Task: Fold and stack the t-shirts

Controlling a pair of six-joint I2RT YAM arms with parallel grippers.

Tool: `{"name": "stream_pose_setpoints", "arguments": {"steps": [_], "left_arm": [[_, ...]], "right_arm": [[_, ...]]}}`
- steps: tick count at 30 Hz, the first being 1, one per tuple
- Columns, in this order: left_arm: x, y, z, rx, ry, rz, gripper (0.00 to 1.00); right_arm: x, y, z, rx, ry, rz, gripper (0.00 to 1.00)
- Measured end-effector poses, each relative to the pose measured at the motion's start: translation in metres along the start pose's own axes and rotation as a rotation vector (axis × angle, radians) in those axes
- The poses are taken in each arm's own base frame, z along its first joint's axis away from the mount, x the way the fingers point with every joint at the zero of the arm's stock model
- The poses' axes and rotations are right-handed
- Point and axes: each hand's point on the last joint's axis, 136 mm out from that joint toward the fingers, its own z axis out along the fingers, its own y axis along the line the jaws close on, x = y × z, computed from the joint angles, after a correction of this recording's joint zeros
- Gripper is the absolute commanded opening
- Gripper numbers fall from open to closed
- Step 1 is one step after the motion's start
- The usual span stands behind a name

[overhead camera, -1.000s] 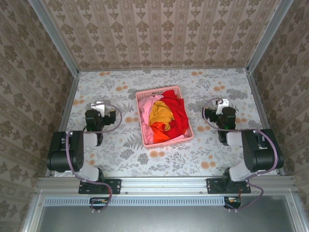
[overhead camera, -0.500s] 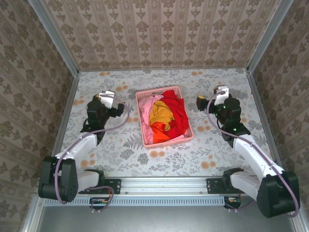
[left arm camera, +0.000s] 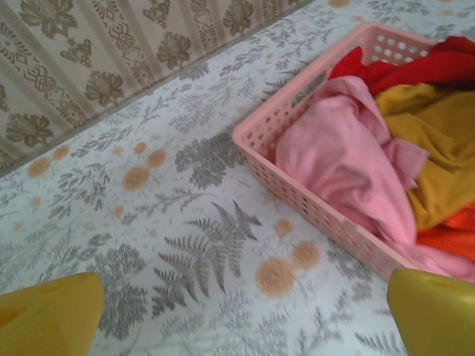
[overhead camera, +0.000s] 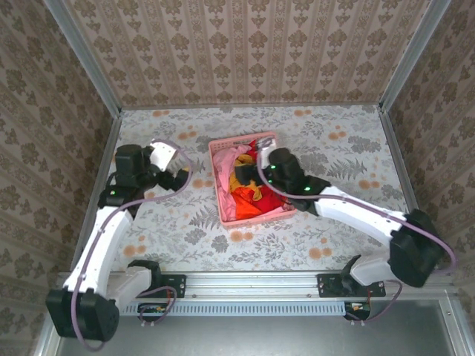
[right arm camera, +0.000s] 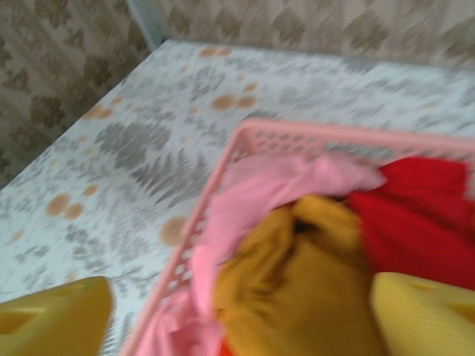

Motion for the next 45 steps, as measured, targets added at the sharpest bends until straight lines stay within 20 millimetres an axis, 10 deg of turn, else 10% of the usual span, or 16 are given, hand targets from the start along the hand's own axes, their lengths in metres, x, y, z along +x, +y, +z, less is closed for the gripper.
{"name": "stream_pose_setpoints", "arguments": {"steps": [8, 21, 27, 36, 45], "left_arm": [[0.031, -0.034, -0.038, 0.040, -0.038, 0.005, 1.00], [0.057, -0.060, -0.044, 0.096, -0.073, 0.000, 1.00], [0.059, -0.065, -0.041, 0.126, -0.085, -0.019, 1.00], [0.028, -0.078, -0.034, 0.235, -0.187, -0.091, 1.00], [0.004, -0.124, -0.006, 0.372, -0.218, 0.000, 1.00]], "right_arm": [[0.039, 0.059, 0.055, 0.002, 0.205, 0.029, 0.51], [0.099, 0.060, 0.125, 0.104, 0.431, 0.031, 0.17], [0.095, 0.059, 0.129, 0.123, 0.451, 0.038, 0.00], [0.092, 0.027, 0.117, 0.156, 0.475, -0.021, 0.00], [0.081, -0.068, 0.093, 0.265, 0.480, -0.047, 0.00]]}}
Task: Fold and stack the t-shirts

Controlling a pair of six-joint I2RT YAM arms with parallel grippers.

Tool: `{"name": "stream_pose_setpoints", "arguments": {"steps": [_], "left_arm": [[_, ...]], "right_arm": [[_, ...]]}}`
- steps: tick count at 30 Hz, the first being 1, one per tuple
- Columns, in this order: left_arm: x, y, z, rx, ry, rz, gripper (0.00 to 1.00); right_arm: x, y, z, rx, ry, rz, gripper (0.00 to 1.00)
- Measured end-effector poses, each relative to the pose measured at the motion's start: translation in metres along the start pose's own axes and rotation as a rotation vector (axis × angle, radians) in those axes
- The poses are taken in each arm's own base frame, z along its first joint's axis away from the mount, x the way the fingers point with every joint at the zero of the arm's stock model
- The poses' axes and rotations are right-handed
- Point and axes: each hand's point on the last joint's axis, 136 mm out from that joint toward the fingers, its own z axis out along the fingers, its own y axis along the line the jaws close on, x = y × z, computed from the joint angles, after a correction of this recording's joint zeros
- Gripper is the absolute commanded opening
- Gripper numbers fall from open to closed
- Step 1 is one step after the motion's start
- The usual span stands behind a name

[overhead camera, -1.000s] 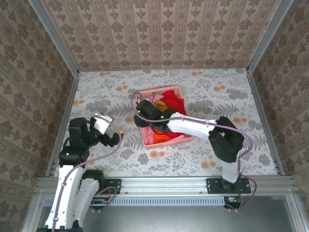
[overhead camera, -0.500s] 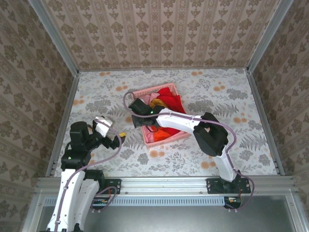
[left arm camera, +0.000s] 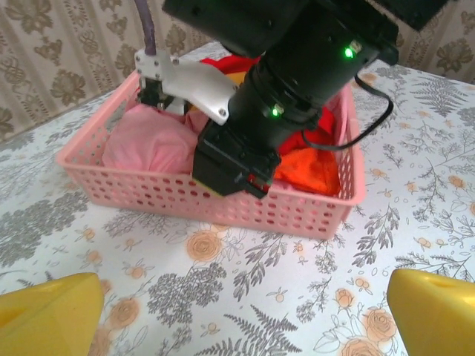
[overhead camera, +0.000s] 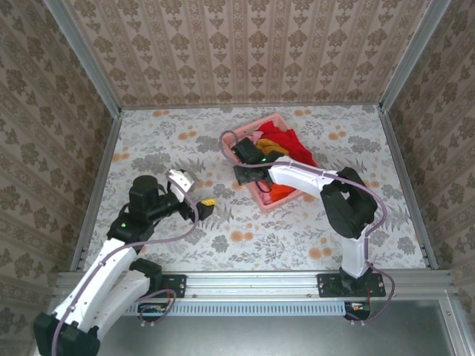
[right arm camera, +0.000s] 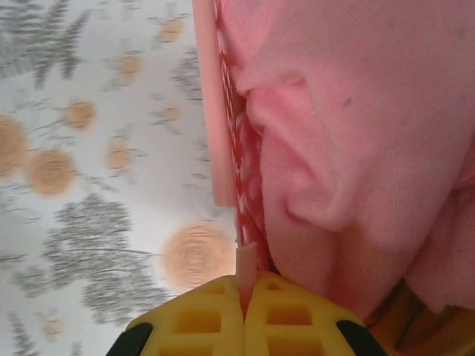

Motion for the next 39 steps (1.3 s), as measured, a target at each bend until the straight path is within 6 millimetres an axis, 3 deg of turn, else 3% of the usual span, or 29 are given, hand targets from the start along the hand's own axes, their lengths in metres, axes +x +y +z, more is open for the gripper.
{"name": "stream_pose_setpoints", "arguments": {"steps": [13, 25, 31, 39], "left_arm": [[0.021, -0.003, 0.055, 0.053, 0.058, 0.010, 1.00], [0.027, -0.001, 0.092, 0.088, 0.035, 0.023, 1.00], [0.017, -0.002, 0.112, 0.103, -0.021, 0.017, 1.00], [0.003, -0.012, 0.128, 0.125, -0.109, 0.003, 1.00]], "right_arm": [[0.002, -0.180, -0.005, 0.224, 0.022, 0.149, 0.00], [0.021, -0.301, -0.021, 0.372, 0.024, 0.270, 0.00], [0.021, -0.338, -0.022, 0.408, 0.025, 0.288, 0.00], [-0.005, -0.358, -0.004, 0.411, 0.015, 0.257, 0.00]]}}
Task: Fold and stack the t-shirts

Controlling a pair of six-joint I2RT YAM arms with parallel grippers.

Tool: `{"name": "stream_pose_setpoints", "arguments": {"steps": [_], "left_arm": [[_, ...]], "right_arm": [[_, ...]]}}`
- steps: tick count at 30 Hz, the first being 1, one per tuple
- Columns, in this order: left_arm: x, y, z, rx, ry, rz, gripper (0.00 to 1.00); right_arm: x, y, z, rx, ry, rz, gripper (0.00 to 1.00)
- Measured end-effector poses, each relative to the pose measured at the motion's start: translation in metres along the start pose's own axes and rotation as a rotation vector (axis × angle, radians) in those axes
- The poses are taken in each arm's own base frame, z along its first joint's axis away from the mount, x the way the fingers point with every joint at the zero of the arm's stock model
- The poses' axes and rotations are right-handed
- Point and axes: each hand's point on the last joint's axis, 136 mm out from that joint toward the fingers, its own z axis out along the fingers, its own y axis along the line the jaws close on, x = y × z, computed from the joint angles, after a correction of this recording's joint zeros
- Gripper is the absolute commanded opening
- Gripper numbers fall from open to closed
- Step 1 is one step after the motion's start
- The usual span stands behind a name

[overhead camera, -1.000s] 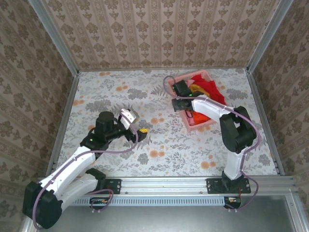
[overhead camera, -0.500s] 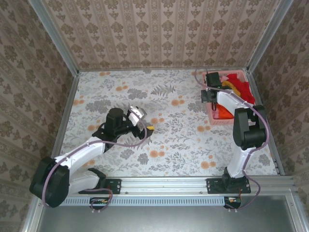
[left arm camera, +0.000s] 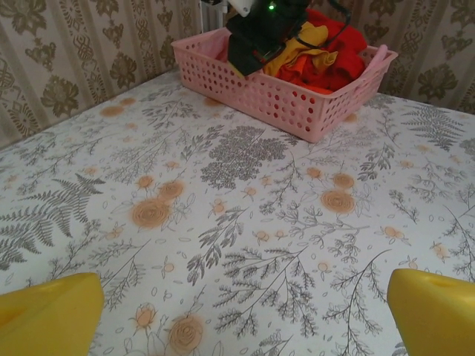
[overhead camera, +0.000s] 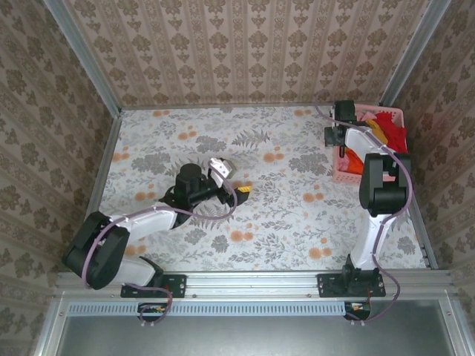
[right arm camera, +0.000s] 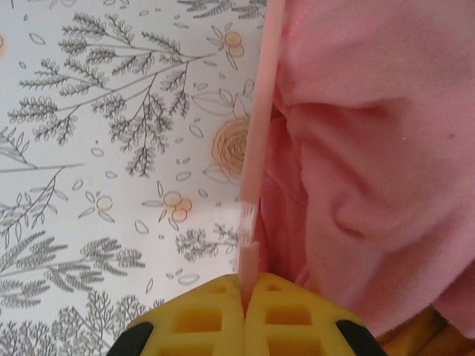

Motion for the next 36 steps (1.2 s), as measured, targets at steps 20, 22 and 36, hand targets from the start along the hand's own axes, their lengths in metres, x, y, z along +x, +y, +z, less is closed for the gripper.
{"name": "stream_pose_setpoints", "arguments": {"steps": [20, 22, 36], "left_arm": [[-0.004, 0.003, 0.005, -0.032, -0.012, 0.012, 1.00], [-0.003, 0.002, 0.006, -0.031, -0.010, 0.012, 1.00], [-0.006, -0.001, 0.024, -0.011, -0.007, 0.028, 1.00]], "right_arm": [[-0.055, -0.008, 0.038, -0.028, -0.047, -0.030, 0.08], [-0.055, -0.007, 0.039, -0.038, -0.048, -0.029, 0.39], [-0.065, -0.025, -0.058, -0.085, -0.236, 0.135, 0.70]]}}
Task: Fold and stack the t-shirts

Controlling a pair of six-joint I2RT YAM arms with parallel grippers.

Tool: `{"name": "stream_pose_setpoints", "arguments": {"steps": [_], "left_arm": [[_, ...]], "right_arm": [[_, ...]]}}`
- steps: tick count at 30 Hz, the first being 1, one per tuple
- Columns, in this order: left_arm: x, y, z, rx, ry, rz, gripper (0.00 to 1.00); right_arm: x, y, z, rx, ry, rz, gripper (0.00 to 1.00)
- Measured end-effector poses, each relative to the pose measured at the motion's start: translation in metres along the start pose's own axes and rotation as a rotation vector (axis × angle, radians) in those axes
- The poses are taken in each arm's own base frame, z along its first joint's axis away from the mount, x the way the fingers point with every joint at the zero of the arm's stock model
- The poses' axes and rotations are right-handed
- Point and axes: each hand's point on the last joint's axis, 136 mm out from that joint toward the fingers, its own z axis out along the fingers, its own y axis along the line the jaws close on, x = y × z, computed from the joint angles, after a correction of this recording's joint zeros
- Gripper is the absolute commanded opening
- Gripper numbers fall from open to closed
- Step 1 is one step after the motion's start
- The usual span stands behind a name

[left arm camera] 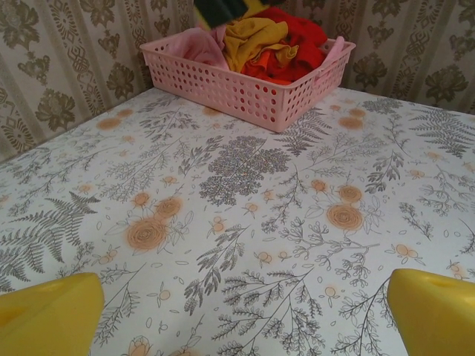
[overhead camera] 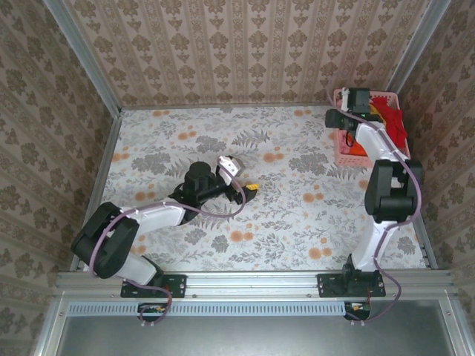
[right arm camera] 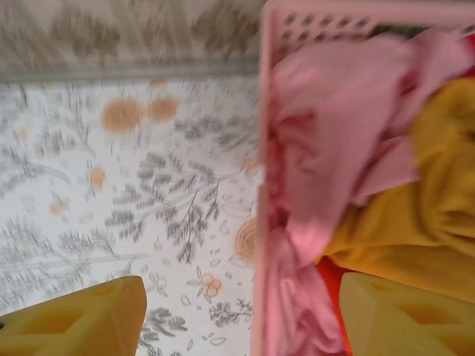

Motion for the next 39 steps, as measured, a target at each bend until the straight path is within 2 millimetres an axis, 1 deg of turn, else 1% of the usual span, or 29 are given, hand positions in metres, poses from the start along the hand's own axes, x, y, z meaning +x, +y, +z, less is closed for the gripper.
{"name": "stream_pose_setpoints", "arguments": {"steps": [1, 2, 4, 5, 8, 9, 10, 12, 14, 15, 16, 18, 19, 21, 23, 26, 29, 32, 34, 36, 37, 39], "left_arm": [[0.000, 0.001, 0.001, 0.000, -0.001, 0.001, 1.00], [-0.001, 0.001, 0.002, 0.000, -0.003, 0.002, 1.00], [-0.001, 0.000, 0.002, 0.004, -0.003, 0.005, 1.00], [-0.001, 0.000, 0.003, 0.006, -0.004, 0.006, 1.00], [-0.002, 0.000, 0.003, 0.011, -0.005, 0.009, 1.00], [-0.002, 0.000, 0.004, 0.011, -0.005, 0.008, 1.00], [-0.002, 0.000, 0.004, 0.011, -0.004, 0.008, 1.00], [-0.001, 0.000, 0.005, 0.011, -0.003, 0.007, 1.00], [-0.001, 0.000, 0.005, 0.011, -0.003, 0.007, 1.00], [-0.002, 0.000, 0.005, 0.013, -0.003, 0.007, 1.00], [-0.002, 0.000, 0.005, 0.014, -0.004, 0.007, 1.00], [-0.002, 0.000, 0.005, 0.015, -0.002, 0.006, 1.00], [-0.002, 0.000, 0.006, 0.015, 0.002, 0.005, 1.00], [-0.001, 0.000, 0.006, 0.016, 0.009, 0.002, 1.00], [-0.001, -0.001, 0.006, 0.018, 0.011, 0.001, 1.00], [-0.002, -0.003, 0.006, 0.022, 0.008, 0.003, 1.00], [-0.004, -0.003, 0.005, 0.022, 0.004, 0.006, 1.00], [-0.004, -0.003, 0.004, 0.021, 0.014, 0.002, 1.00], [-0.004, -0.003, 0.002, 0.019, 0.020, -0.002, 1.00], [-0.006, 0.001, 0.000, 0.011, 0.016, -0.002, 1.00], [-0.006, 0.003, -0.001, 0.009, 0.015, -0.003, 1.00], [-0.008, 0.007, -0.002, 0.004, 0.011, -0.005, 1.00]], "right_arm": [[-0.008, -0.010, -0.008, 0.017, -0.036, 0.042, 0.70], [-0.012, -0.019, -0.012, 0.033, -0.055, 0.076, 0.70], [-0.017, -0.047, -0.016, 0.078, -0.079, 0.173, 0.70], [-0.016, -0.059, -0.016, 0.098, -0.081, 0.212, 0.69], [-0.005, -0.095, -0.008, 0.153, -0.063, 0.329, 0.68], [0.001, -0.107, -0.003, 0.172, -0.049, 0.361, 0.67], [0.007, -0.115, 0.004, 0.185, -0.031, 0.385, 0.65], [0.016, -0.122, 0.018, 0.197, 0.001, 0.413, 0.60], [0.023, -0.123, 0.033, 0.199, 0.031, 0.423, 0.52], [0.025, -0.123, 0.040, 0.198, 0.041, 0.426, 0.42], [0.027, -0.123, 0.047, 0.197, 0.055, 0.430, 0.23], [0.027, -0.122, 0.054, 0.196, 0.069, 0.439, 0.04], [0.027, -0.122, 0.055, 0.194, 0.071, 0.441, 0.00], [0.024, -0.120, 0.052, 0.191, 0.063, 0.448, 0.00], [0.022, -0.116, 0.043, 0.189, 0.044, 0.438, 0.00], [0.018, -0.104, 0.022, 0.191, 0.017, 0.411, 0.00], [0.002, -0.090, -0.009, 0.177, -0.044, 0.373, 0.00], [-0.022, -0.074, -0.045, 0.155, -0.122, 0.319, 0.00], [-0.046, -0.063, -0.074, 0.144, -0.199, 0.263, 0.00], [-0.066, -0.054, -0.097, 0.131, -0.270, 0.228, 0.00], [-0.075, -0.050, -0.107, 0.125, -0.299, 0.212, 0.00], [-0.092, -0.048, -0.120, 0.120, -0.336, 0.199, 0.00]]}}
